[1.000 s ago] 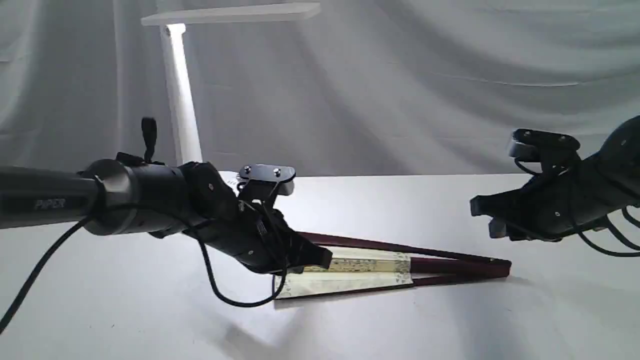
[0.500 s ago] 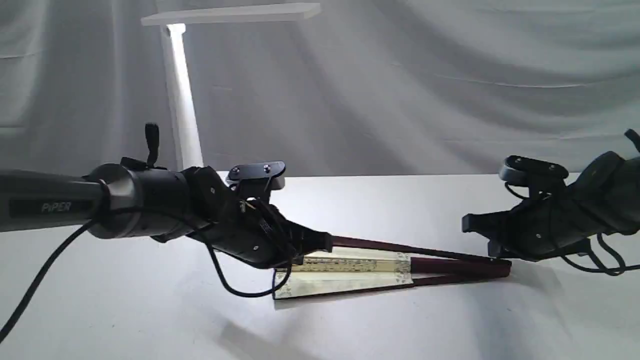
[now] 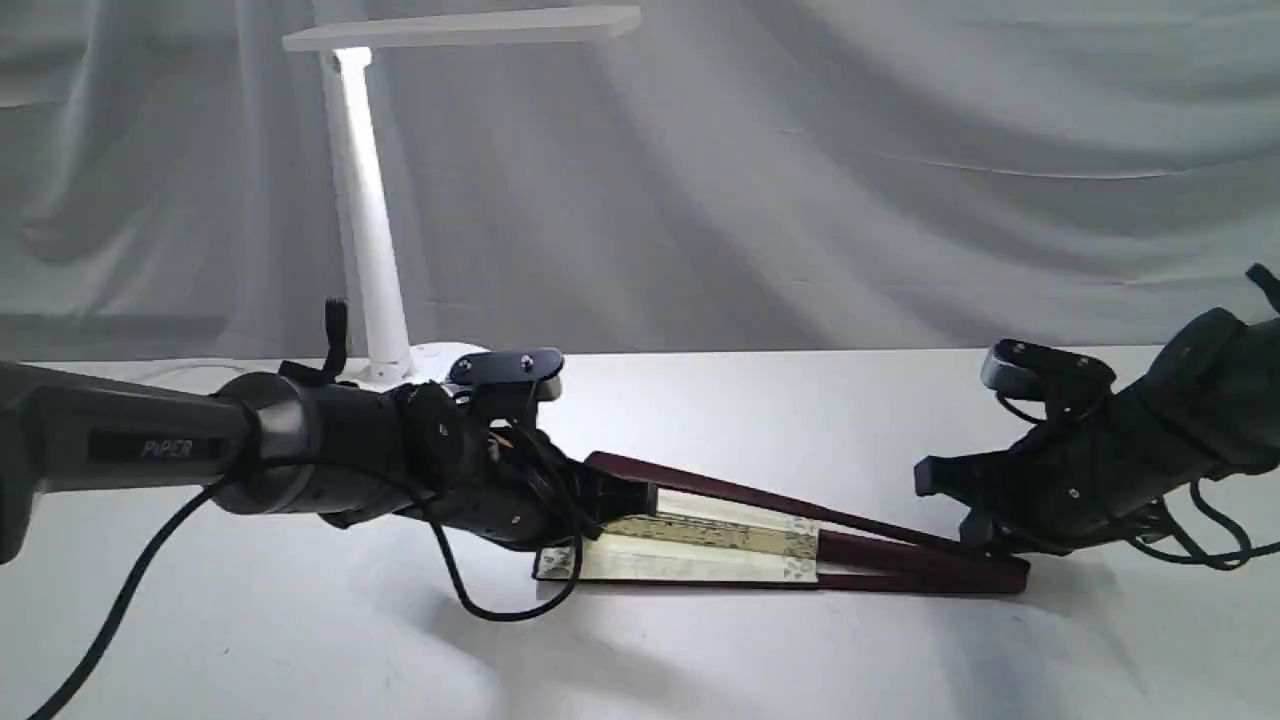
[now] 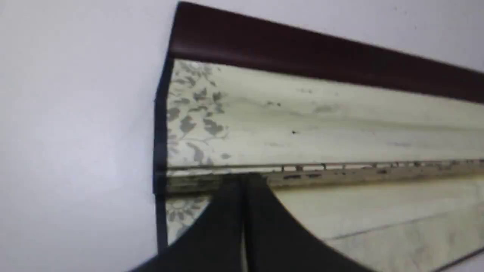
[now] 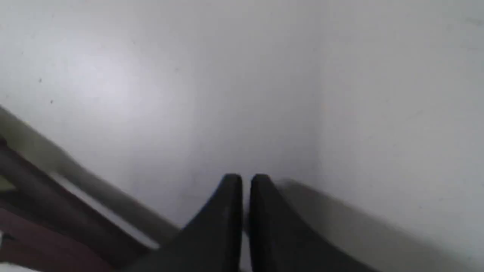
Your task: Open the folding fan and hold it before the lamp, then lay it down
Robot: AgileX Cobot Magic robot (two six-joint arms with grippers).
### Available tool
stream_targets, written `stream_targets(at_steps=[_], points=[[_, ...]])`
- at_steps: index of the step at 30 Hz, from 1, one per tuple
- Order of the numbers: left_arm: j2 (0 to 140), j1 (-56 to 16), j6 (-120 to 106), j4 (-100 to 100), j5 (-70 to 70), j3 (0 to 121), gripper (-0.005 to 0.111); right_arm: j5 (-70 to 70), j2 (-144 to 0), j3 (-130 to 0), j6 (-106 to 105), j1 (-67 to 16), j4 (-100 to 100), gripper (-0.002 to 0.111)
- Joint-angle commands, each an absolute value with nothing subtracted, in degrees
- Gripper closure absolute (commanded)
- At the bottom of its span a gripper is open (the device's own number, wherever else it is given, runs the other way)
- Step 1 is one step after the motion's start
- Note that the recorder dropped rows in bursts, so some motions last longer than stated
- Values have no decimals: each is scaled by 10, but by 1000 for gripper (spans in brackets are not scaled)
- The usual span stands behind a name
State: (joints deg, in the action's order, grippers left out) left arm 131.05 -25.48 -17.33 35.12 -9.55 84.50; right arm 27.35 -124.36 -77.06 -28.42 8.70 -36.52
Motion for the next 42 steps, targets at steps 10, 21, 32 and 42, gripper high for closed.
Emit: stream_targets(at_steps=[10, 21, 32, 42], points=[[1312, -255, -166, 354, -34, 843, 107, 402, -1244, -774, -331, 86, -359, 104], [1311, -256, -163, 359, -69, 843, 107, 418, -1244, -774, -330, 86, -366, 104], [1347, -256, -163, 375, -92, 892, 107, 446, -1241, -770, -330, 86, -384, 104], [1391, -256, -163, 375, -109, 964, 107, 461, -1241, -770, -330, 86, -387, 104]])
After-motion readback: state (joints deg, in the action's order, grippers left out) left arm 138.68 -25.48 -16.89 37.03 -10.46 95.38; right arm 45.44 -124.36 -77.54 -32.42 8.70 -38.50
